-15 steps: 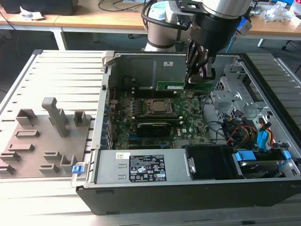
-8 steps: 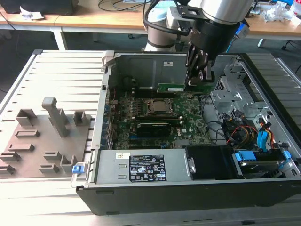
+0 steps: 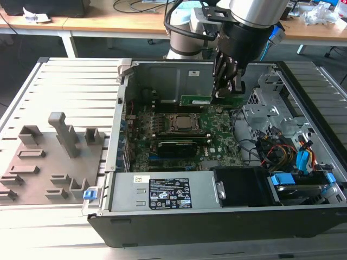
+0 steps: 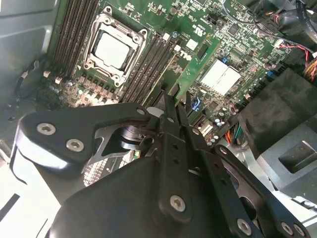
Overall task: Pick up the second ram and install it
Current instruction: 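Pick up the second ram and move it above second insertion slot, then insert the second ram into the second slot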
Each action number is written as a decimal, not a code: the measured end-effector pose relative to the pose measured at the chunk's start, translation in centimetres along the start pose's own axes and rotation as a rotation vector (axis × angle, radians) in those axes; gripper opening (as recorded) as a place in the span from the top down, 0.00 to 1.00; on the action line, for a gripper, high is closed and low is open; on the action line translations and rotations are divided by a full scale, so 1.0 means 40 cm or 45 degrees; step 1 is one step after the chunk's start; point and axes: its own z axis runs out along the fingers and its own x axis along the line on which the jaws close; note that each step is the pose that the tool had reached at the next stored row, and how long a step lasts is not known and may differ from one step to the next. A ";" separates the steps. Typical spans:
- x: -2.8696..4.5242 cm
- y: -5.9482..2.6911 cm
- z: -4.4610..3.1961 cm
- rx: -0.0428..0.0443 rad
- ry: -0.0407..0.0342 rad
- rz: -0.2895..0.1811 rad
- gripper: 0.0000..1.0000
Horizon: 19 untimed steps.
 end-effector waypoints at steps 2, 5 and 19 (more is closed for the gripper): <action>0.000 0.000 0.000 0.000 0.0000 0.000 0.86; 0.000 0.000 0.000 0.000 -0.0001 0.000 0.86; 0.003 -0.005 0.048 0.000 0.0000 0.000 0.86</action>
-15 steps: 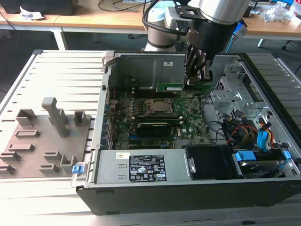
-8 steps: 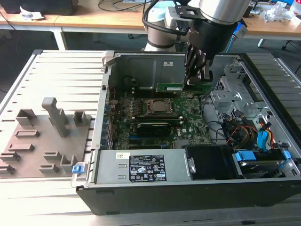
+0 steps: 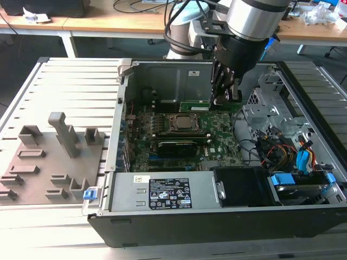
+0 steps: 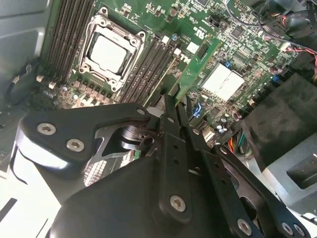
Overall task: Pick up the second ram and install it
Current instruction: 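Insert the second ram into the second slot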
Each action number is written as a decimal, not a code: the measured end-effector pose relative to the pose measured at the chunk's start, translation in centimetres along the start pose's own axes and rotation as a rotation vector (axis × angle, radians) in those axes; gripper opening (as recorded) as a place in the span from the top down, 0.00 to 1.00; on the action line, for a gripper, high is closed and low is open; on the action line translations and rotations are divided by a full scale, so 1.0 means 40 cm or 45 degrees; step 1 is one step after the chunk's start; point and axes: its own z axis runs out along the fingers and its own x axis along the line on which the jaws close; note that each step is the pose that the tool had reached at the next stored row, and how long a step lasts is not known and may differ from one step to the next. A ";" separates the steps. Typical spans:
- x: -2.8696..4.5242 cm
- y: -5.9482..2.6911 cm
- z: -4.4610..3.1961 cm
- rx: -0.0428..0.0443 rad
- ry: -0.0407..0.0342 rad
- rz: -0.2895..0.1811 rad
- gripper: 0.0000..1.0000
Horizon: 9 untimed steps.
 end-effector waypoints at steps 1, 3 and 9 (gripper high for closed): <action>0.000 0.000 0.003 0.000 0.0000 0.000 0.86; 0.001 -0.001 0.010 0.000 -0.0001 0.000 0.86; 0.002 -0.003 0.032 0.000 0.0000 0.000 0.86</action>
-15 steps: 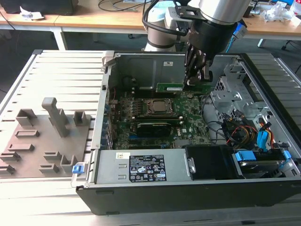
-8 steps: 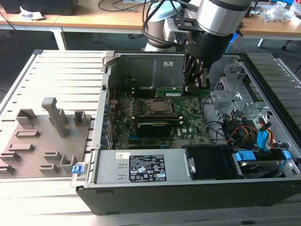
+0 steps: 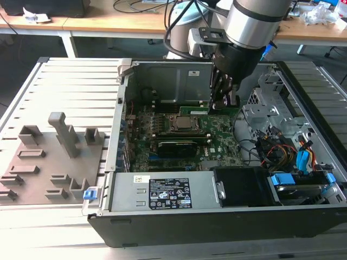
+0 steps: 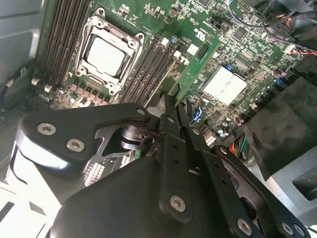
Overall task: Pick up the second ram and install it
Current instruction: 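Insert the second ram into the second slot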
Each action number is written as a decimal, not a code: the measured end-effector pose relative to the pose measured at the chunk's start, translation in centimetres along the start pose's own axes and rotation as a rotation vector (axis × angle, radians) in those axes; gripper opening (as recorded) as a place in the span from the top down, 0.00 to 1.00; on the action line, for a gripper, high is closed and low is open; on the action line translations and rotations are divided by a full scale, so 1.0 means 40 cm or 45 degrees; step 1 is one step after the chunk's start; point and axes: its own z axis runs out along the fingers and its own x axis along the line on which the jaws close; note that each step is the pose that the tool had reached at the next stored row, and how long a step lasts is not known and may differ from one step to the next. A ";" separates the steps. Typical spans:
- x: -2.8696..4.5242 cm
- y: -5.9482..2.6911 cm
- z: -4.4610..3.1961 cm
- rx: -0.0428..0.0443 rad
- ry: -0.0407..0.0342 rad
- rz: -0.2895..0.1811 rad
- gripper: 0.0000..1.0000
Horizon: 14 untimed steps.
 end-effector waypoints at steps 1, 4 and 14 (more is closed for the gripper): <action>0.000 0.000 0.002 0.000 -0.0001 0.000 0.86; 0.001 -0.001 0.009 0.000 0.0000 0.000 0.86; 0.002 -0.003 0.031 0.000 0.0000 0.000 0.86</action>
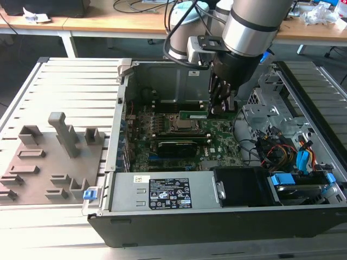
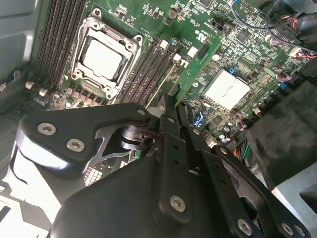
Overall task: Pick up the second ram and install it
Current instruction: 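Insert the second ram into the second slot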
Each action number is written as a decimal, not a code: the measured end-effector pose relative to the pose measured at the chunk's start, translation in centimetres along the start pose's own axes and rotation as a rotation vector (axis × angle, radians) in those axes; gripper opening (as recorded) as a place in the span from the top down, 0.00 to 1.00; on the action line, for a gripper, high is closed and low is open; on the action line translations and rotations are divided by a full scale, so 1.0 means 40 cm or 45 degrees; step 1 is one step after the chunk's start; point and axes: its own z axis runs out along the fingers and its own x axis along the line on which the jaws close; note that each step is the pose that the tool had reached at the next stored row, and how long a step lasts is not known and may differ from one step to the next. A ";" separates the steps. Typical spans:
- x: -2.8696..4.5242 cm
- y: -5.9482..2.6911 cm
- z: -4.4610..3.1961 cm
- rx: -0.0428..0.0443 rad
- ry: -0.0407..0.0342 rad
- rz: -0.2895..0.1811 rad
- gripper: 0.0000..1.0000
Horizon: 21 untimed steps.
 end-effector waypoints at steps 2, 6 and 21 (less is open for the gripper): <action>0.000 -0.001 0.007 0.000 0.0000 0.000 0.86; 0.001 -0.002 0.017 0.000 0.0000 0.000 0.86; 0.005 -0.006 0.064 0.000 0.0000 0.000 0.86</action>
